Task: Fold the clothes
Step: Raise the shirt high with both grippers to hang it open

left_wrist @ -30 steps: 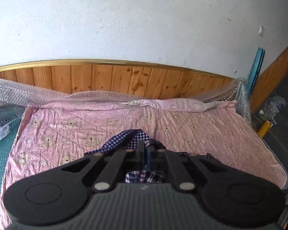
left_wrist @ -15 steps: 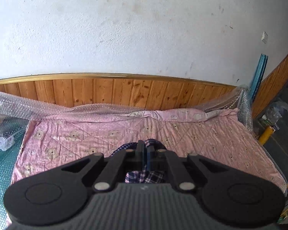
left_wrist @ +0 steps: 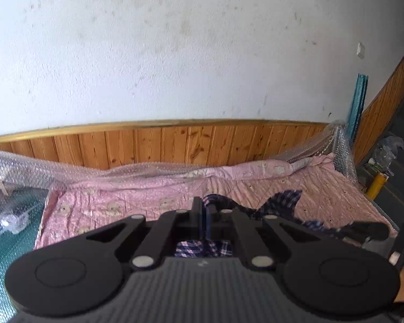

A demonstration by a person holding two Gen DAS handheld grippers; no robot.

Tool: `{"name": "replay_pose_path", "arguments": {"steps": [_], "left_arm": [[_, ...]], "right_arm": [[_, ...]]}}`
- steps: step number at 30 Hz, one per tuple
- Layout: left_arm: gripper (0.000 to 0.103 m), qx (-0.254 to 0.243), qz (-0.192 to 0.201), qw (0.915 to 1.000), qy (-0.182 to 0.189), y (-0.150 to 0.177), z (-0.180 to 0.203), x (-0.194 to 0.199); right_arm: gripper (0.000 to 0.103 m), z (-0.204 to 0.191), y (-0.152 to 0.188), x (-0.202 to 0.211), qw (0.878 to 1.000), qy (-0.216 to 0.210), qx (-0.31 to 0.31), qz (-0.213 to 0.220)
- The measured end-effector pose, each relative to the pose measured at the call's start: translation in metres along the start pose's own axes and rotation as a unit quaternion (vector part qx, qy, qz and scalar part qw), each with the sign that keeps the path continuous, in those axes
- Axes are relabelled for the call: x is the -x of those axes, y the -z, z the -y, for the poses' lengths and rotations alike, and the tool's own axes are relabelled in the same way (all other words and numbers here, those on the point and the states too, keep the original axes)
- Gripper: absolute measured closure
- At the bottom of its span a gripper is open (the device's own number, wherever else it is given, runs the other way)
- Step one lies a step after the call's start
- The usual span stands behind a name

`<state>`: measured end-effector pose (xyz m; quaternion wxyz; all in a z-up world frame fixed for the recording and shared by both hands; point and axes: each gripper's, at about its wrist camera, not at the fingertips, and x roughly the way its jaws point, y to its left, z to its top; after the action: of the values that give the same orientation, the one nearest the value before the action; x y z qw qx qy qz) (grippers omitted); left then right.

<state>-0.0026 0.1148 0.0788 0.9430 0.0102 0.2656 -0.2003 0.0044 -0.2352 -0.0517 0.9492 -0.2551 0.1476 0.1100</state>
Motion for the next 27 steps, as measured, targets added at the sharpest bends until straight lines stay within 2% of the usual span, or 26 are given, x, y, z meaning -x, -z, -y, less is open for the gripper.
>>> {"name": "replay_pose_path", "arguments": {"steps": [2,6,9,12,16,20,24,25,27], "left_arm": [[0.101,-0.020,0.040,0.9989,0.011,-0.012,0.006,0.029],[0.101,-0.051,0.140,0.9884,0.031,-0.052,0.021,0.103],[0.100,-0.058,0.205,0.9757,0.053,-0.082,0.028,0.156],[0.100,-0.067,0.245,0.9645,0.071,-0.106,0.039,0.196],[0.100,-0.084,0.274,0.9553,0.075,-0.123,0.055,0.231],[0.100,-0.106,0.299,0.9455,0.071,-0.139,0.070,0.255],[0.100,-0.112,0.286,0.9495,0.065,-0.165,0.074,0.245],[0.099,-0.109,0.270,0.9548,0.060,-0.172,0.070,0.229],[0.099,-0.095,0.227,0.9677,0.054,-0.184,0.060,0.185]], "right_arm": [[0.103,0.038,-0.031,0.040,0.999,0.012,-0.023,0.045],[0.103,0.108,-0.091,0.125,0.987,-0.034,-0.080,0.132],[0.103,0.148,-0.118,0.174,0.975,-0.081,-0.118,0.168],[0.103,0.160,-0.134,0.212,0.971,-0.089,-0.114,0.191],[0.103,0.159,-0.147,0.256,0.965,-0.072,-0.099,0.234],[0.103,0.178,-0.163,0.299,0.952,-0.068,-0.094,0.282],[0.103,0.211,-0.178,0.295,0.949,-0.102,-0.108,0.278],[0.103,0.220,-0.180,0.287,0.949,-0.114,-0.115,0.271],[0.103,0.228,-0.180,0.240,0.950,-0.147,-0.142,0.236]]}}
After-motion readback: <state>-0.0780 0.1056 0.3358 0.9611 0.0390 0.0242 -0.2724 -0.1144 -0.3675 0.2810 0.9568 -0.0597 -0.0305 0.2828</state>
